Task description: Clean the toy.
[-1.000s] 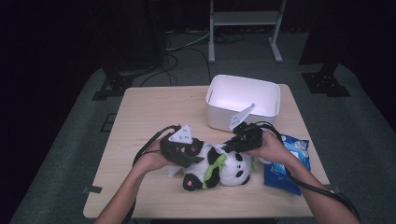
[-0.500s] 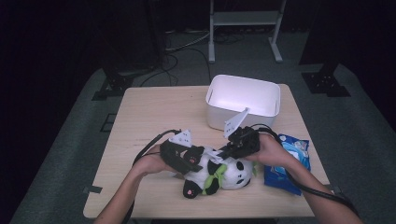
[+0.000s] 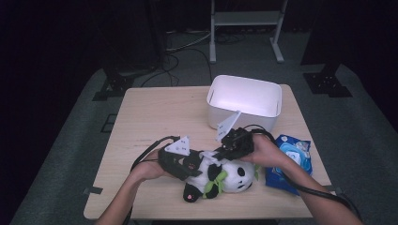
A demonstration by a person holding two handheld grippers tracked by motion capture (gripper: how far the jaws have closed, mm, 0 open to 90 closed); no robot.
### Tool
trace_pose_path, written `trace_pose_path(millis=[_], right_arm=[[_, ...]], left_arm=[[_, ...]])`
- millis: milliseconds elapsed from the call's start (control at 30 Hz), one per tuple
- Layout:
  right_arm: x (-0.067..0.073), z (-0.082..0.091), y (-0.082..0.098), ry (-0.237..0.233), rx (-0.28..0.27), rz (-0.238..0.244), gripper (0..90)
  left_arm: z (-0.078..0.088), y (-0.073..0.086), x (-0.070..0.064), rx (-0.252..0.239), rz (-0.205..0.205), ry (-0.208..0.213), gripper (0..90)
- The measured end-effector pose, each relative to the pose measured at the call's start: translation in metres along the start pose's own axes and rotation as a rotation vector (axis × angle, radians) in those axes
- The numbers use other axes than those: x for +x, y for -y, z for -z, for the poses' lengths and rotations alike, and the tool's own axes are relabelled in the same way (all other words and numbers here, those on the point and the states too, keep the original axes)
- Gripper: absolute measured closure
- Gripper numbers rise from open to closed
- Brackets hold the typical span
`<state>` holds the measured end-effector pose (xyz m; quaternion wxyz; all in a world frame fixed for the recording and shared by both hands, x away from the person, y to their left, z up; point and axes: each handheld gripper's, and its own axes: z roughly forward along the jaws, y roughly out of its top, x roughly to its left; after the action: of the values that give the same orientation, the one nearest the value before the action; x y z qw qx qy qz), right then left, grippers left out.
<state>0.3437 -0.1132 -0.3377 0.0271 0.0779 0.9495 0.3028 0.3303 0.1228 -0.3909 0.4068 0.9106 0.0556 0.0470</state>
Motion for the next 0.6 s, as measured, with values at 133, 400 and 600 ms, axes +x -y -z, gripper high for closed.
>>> trace_pose_path(millis=[133, 400, 600], right_arm=[[-0.004, 0.019, 0.024, 0.006, -0.017, -0.059, 81.0], [-0.004, 0.026, 0.030, 0.025, -0.036, -0.071, 81.0], [0.002, 0.001, 0.000, -0.016, -0.046, -0.003, 81.0]], left_arm=[[-0.001, -0.001, -0.001, -0.007, -0.003, 0.001, 30.8], [-0.001, -0.004, -0.002, 0.008, -0.015, -0.003, 30.8], [-0.001, -0.004, -0.003, 0.002, -0.030, 0.000, 30.8]])
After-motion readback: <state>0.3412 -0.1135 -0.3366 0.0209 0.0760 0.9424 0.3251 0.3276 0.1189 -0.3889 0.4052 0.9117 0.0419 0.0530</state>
